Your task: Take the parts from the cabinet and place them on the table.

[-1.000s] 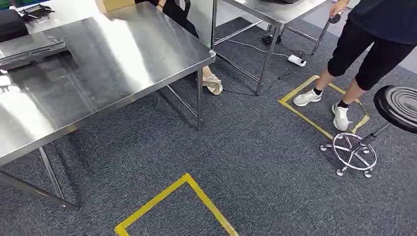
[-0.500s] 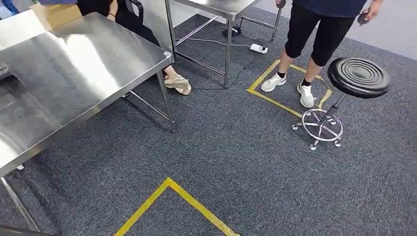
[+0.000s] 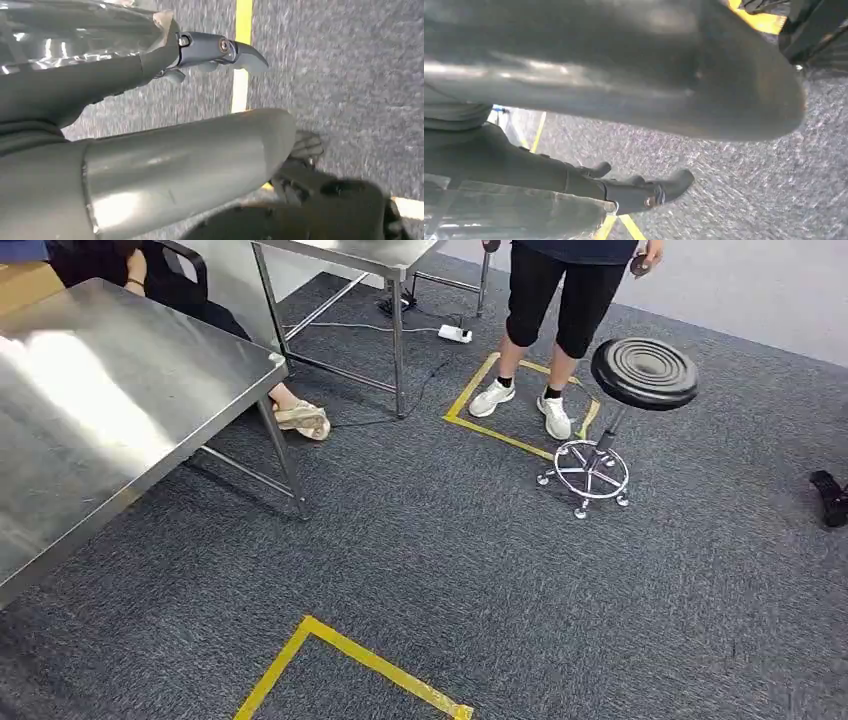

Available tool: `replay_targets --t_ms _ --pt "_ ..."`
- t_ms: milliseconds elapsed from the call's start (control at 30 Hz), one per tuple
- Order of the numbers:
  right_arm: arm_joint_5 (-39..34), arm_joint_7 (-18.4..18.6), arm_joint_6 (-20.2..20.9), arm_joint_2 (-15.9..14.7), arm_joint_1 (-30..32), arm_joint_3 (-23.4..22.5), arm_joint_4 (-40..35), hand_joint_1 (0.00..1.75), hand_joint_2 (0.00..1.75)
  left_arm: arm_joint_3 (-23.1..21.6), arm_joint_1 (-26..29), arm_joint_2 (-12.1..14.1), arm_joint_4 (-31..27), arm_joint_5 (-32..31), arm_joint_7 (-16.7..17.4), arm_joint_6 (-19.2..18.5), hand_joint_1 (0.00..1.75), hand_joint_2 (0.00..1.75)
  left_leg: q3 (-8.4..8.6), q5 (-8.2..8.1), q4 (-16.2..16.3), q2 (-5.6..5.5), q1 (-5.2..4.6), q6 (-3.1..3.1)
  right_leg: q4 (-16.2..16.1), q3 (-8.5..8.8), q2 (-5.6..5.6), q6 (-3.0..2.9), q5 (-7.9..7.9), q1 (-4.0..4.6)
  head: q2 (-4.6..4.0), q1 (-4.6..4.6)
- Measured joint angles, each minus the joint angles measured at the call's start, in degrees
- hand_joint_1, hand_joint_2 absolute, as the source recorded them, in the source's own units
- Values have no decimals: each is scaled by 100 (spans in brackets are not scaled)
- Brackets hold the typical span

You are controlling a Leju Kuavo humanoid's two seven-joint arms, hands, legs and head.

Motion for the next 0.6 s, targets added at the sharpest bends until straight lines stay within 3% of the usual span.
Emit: replay_targets --t_ms 67,100,133,167,200,233,267,300,400,433,467,500,567,600 --pt "0 2 0 -13 -17 0 0 0 0 -2 15 0 0 0 2 4 0 0 -8 -9 3 176 -25 11 885 -425 -62 -10 -338 -17 0 -2" --pt "0 2 0 -11 -11 0 2 0 0 -2 15 -2 0 0 2 4 0 0 -9 -14 3 252 -29 9 1060 -500 -72 30 -353 -28 -2 0" --pt "-2 2 0 -11 4 2 2 0 0 -4 10 -4 0 0 0 0 0 0 -3 -23 3 317 -28 6 925 -423 -84 84 -277 -40 -2 -2" --pt "-2 2 0 -11 13 2 2 0 0 -11 7 -11 0 0 0 -4 0 0 14 -36 4 382 -22 -12 526 -188 -116 152 -110 -50 -2 4" --pt "0 2 0 -17 19 2 2 0 0 -22 4 -15 0 0 2 -7 0 0 35 -52 4 435 -16 -35 -23 111 -189 210 78 -60 0 -2" --pt "4 2 0 -24 15 4 2 0 0 -33 3 -18 0 0 2 -15 0 0 68 -69 5 490 -15 -63 -536 401 -360 242 227 -62 -2 7" --pt "26 2 -2 -22 -7 18 2 0 0 -35 4 -13 0 0 4 -17 0 0 98 -102 5 557 -67 -115 -709 488 -585 192 293 -23 0 2" --pt "44 0 -2 -22 -10 35 2 0 0 -35 4 -13 0 0 4 -18 0 0 125 -131 5 603 -65 -158 -754 517 -527 142 328 18 -2 2" --pt "59 0 0 -20 4 72 7 0 0 -39 -43 -15 -2 0 7 -11 0 0 214 -139 -71 766 -60 -233 -753 445 -340 43 332 27 0 0" --pt "61 0 0 -24 7 90 9 0 0 -42 -61 -22 -11 2 6 -4 0 0 208 -199 -3 593 -18 -293 -788 513 -271 -22 363 -111 0 -17" --pt "61 0 0 -17 2 103 9 0 0 -44 -58 -22 -11 2 7 -2 0 0 121 -362 192 269 -17 -293 -787 509 -222 -54 368 -89 -2 -37" --pt "61 4 0 -18 -5 107 9 0 0 -48 -54 -26 -9 2 7 -2 0 0 -56 -604 563 99 -15 -280 -786 498 -184 -130 376 -78 -2 -53" --pt "61 4 0 -20 -13 118 9 0 0 -52 -27 -22 -4 6 11 9 0 0 -532 -1031 1516 -14 -18 -280 -785 479 -45 -158 381 -38 -2 -53" --pt "66 4 0 -20 -8 122 9 0 0 -55 -18 -22 -4 7 13 11 0 0 -699 -1068 1794 -20 -18 -276 -783 478 36 -158 381 -22 -2 -53"
